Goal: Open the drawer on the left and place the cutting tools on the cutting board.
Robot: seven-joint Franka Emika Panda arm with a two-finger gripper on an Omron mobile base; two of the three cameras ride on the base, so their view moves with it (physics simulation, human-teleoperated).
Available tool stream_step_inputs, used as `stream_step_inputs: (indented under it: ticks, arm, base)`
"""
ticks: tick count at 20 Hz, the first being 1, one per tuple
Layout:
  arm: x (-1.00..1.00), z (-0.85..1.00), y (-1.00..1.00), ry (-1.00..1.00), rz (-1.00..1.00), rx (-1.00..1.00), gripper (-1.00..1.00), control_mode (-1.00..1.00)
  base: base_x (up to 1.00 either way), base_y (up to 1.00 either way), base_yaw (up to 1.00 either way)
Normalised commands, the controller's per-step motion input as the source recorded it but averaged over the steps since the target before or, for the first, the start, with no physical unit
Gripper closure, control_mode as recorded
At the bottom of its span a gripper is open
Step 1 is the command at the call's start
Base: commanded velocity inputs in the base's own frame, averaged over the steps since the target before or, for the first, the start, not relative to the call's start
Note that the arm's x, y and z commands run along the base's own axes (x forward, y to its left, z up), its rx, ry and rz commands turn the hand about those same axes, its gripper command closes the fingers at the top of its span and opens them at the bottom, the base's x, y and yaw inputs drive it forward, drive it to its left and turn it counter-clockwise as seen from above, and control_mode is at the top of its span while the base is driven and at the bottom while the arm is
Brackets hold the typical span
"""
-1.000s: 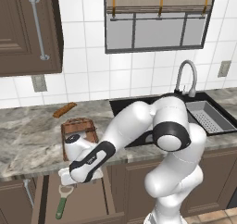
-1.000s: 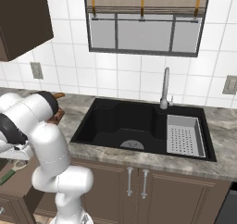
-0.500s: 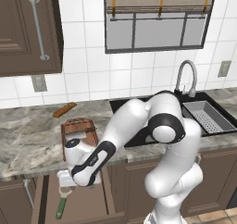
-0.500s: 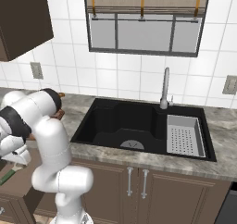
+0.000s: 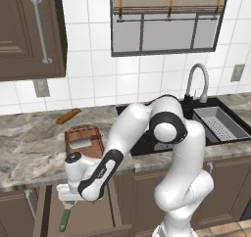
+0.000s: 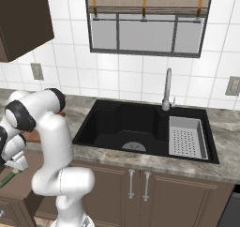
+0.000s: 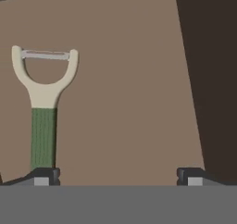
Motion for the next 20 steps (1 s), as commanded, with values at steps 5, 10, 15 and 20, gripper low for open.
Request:
stream_step_inputs:
  ticks: [5,10,15,20]
  arm:
    - [0.00,-0.02,0.18,0.00,-0.04,0.00,-1.00,-1.00]
    - [0.00,-0.04,0.16,-0.03,-0.04,0.00,-1.00,-1.00]
    - [0.00,-0.13,0.11,-0.06,-0.04,0.00,-1.00,-1.00]
    - [0.00,-0.18,0.10,-0.10,-0.02,0.00,-1.00,-1.00]
  base:
    - [0.00,0.00,0.00]
    - [0.00,0.00,0.00]
    - [0.00,0.00,0.00]
    - [0.00,0.00,0.00]
